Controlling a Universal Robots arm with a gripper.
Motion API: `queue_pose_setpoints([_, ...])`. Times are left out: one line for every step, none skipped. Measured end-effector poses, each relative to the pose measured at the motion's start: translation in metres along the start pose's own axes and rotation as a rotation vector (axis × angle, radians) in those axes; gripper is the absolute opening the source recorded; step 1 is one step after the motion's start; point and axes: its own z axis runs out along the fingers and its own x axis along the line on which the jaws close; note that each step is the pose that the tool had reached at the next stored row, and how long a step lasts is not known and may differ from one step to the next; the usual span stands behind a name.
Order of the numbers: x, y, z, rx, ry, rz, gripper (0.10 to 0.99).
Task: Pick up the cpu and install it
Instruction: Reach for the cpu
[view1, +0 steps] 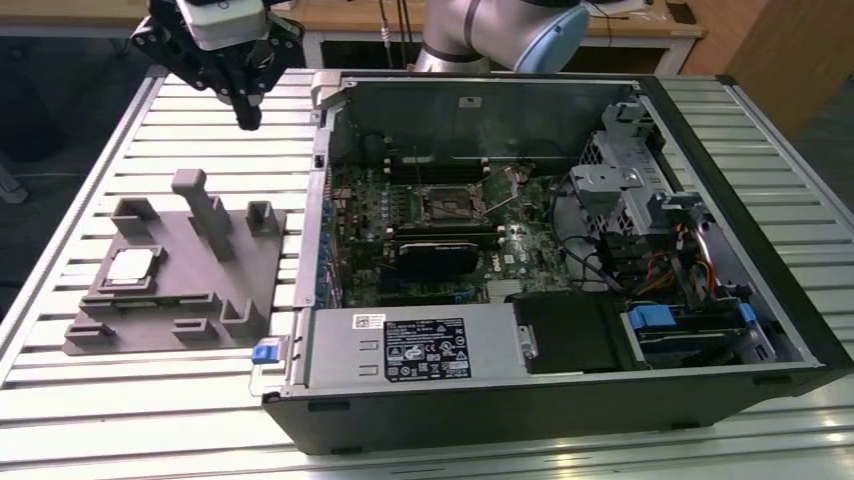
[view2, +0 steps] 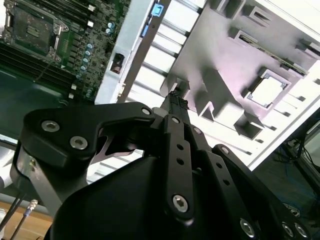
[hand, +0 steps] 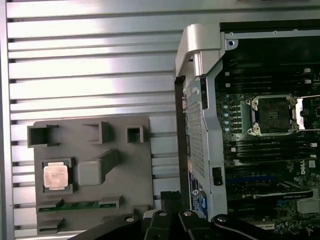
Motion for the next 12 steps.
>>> queue_pose_setpoints([0.0021,-0.0002,0.0000,0.000,0.0000,0.000,0.106])
queue_pose_setpoints([0.0043,-0.0003,0.0000,0.000,0.0000,0.000,0.106])
queue_pose_setpoints([0.0062,-0.0004,0.0000,0.000,0.0001,0.000,0.106])
queue_pose_setpoints([0.0083,-0.0006,0.0001,0.000,0.0001,0.000,0.106])
queue_pose_setpoints([0.0101,-0.0008,0.0003,0.000,0.0001,0.000,0.106])
queue_pose_setpoints([0.0120,-0.0009,0.0006,0.000,0.0000,0.000,0.106])
queue_pose_setpoints([0.0138,-0.0011,0.0008,0.000,0.0000,0.000,0.106])
queue_pose_setpoints([0.0156,-0.0012,0.0010,0.000,0.0000,0.000,0.106])
queue_pose_setpoints([0.0175,-0.0014,0.0013,0.000,0.0000,0.000,0.106])
queue_pose_setpoints([0.0193,-0.0015,0.0015,0.000,0.0000,0.000,0.106])
queue_pose_setpoints([0.0212,-0.0017,0.0017,0.000,0.0001,0.000,0.106])
queue_pose_setpoints([0.0231,-0.0019,0.0019,0.000,0.0000,0.000,0.106])
